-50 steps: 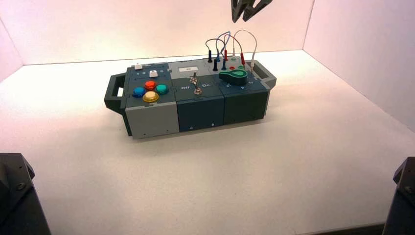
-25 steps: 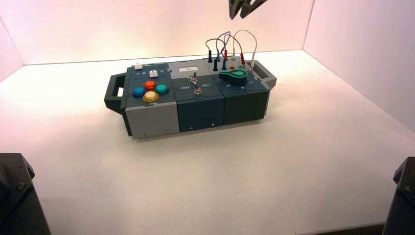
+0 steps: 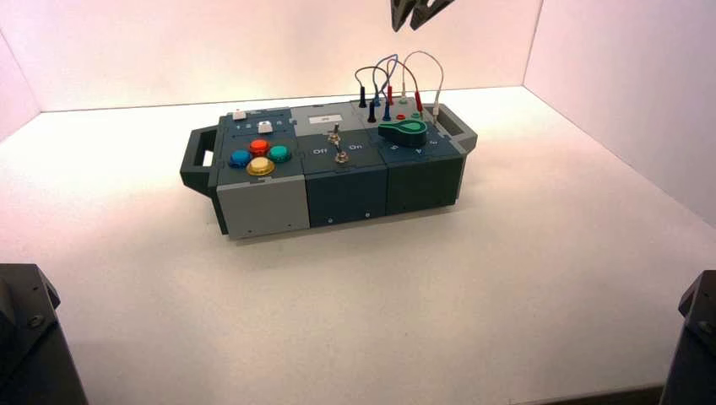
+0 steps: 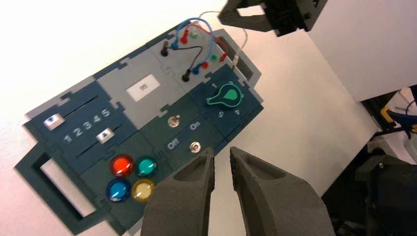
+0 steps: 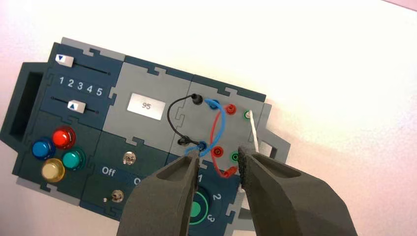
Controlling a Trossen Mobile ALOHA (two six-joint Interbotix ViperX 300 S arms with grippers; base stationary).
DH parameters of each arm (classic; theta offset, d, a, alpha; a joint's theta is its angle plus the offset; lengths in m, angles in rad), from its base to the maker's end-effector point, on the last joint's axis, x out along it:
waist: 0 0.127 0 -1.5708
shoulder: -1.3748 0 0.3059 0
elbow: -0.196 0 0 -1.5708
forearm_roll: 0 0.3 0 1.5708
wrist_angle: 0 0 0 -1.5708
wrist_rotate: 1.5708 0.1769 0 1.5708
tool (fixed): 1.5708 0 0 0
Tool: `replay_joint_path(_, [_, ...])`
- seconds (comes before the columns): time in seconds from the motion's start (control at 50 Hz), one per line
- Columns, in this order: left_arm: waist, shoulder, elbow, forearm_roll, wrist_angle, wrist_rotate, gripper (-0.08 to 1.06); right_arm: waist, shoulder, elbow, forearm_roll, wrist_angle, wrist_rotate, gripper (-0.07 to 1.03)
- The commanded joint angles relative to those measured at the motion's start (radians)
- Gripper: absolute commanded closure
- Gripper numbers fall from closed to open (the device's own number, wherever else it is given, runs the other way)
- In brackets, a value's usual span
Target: Move the left gripper to the right.
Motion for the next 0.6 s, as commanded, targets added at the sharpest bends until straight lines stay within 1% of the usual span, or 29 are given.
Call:
replay_joint_path(0.02, [-0.023, 0.032, -0.054, -0.003, -0.02, -0.002, 0.77, 0.002, -0.02, -0.029, 0.002, -0.006, 0.003, 0.53])
replay_joint_path(0.26, [-0.029, 0.094, -0.098, -0.003, -0.034, -0.002, 0.77, 0.0, -0.015, -0.029, 0.003, -0.006, 0.003, 0.53])
replay_joint_path(0.38, [-0.029, 0.084, -0.097, -0.003, -0.048, 0.0, 0.77, 0.0, -0.012, -0.029, 0.005, -0.008, 0.003, 0.53])
replay_joint_path(0.6, [-0.029, 0.084, -0.097, -0.003, -0.048, 0.003, 0.77, 0.002, -0.008, -0.031, 0.005, -0.017, 0.003, 0.53])
